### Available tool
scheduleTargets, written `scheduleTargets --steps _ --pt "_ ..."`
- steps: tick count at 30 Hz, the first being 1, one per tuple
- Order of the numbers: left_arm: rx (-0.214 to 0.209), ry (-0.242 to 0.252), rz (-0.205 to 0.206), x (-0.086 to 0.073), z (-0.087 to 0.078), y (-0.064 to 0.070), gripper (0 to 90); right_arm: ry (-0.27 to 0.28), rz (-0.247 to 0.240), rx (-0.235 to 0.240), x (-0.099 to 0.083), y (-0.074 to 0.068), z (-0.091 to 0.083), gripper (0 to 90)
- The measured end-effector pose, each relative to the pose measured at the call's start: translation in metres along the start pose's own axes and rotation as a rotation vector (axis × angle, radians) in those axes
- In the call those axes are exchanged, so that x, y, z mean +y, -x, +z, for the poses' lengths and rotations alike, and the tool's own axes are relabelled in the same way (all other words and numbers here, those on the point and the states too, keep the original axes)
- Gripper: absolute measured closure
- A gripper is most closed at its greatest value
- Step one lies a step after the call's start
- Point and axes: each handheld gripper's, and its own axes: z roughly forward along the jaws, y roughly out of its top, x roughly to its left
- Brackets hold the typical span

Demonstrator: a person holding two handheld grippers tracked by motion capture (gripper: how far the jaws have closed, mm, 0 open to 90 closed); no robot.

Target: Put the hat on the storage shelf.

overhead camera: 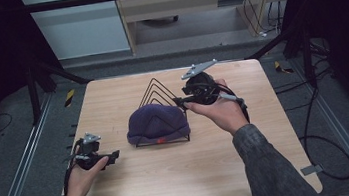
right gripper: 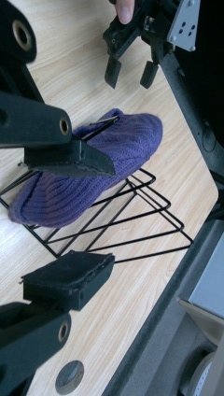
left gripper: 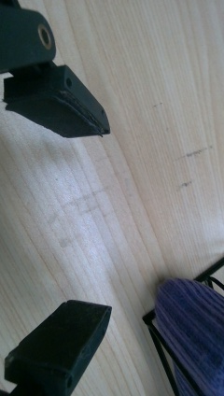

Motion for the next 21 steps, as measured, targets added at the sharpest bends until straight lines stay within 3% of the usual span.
scheduleTargets --steps 5,10,11,14,21 --pt "0.006 -0.03 -0.001 -0.004 0.005 -0.002 9.1 0.01 0.008 -0.01 -0.001 0.002 -0.003 43.2" --pt "0.008 -0.057 0.005 -0.005 0.01 -0.001 7.3 0.018 0.031 -0.031 -0.004 0.003 -0.006 32.0" --pt "0.005 -0.069 0.011 -0.005 0.012 0.0 6.5 0.03 0.039 -0.046 -0.009 0.005 -0.009 26.3" --pt "0.013 -0.082 0.024 -0.007 0.014 0.001 5.8 0.032 0.05 -0.06 -0.013 0.007 -0.012 22.4" --pt "0.013 -0.083 0.034 -0.01 0.018 0.002 0.5 0.037 0.1 -0.107 -0.05 0.02 -0.032 12.9"
